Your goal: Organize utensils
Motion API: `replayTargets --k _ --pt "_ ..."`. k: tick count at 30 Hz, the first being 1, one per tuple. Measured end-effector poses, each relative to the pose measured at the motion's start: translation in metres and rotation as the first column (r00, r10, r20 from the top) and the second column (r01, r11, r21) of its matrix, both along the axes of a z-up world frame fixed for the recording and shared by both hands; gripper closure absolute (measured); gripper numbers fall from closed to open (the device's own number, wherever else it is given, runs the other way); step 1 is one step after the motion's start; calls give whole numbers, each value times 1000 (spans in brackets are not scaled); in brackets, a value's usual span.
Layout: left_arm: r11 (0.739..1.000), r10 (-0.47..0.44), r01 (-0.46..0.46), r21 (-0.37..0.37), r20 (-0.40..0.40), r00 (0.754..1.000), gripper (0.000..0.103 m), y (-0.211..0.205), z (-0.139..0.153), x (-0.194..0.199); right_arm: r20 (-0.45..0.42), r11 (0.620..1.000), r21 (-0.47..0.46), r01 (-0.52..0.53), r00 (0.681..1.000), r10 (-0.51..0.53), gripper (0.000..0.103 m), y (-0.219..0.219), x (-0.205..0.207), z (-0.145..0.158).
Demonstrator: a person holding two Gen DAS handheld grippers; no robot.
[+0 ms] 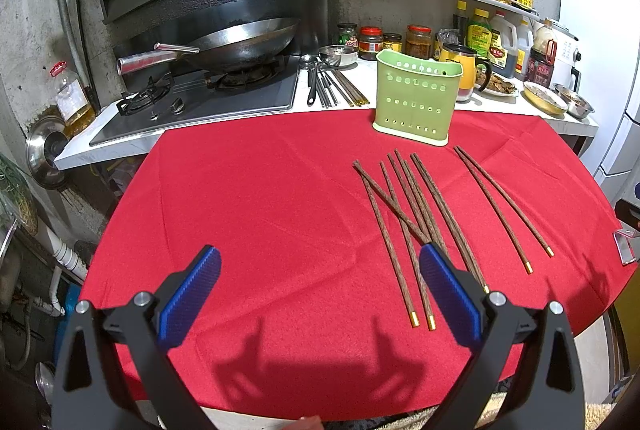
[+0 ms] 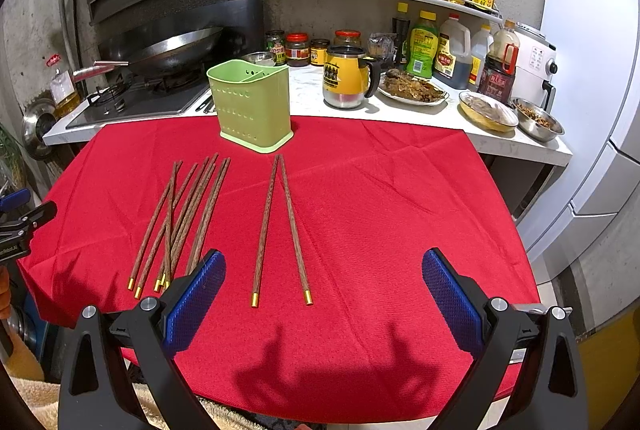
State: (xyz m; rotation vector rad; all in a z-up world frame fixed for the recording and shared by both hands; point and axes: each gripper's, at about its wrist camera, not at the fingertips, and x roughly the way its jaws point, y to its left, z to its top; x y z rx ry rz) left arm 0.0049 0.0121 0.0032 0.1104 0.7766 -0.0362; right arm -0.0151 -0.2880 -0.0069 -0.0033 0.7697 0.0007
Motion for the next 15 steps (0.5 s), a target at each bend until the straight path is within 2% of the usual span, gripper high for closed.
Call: replayTargets --k 15 --pt "1000 0 0 0 -1 1000 6 0 0 0 -1 1000 0 -3 1000 3 6 0 0 1"
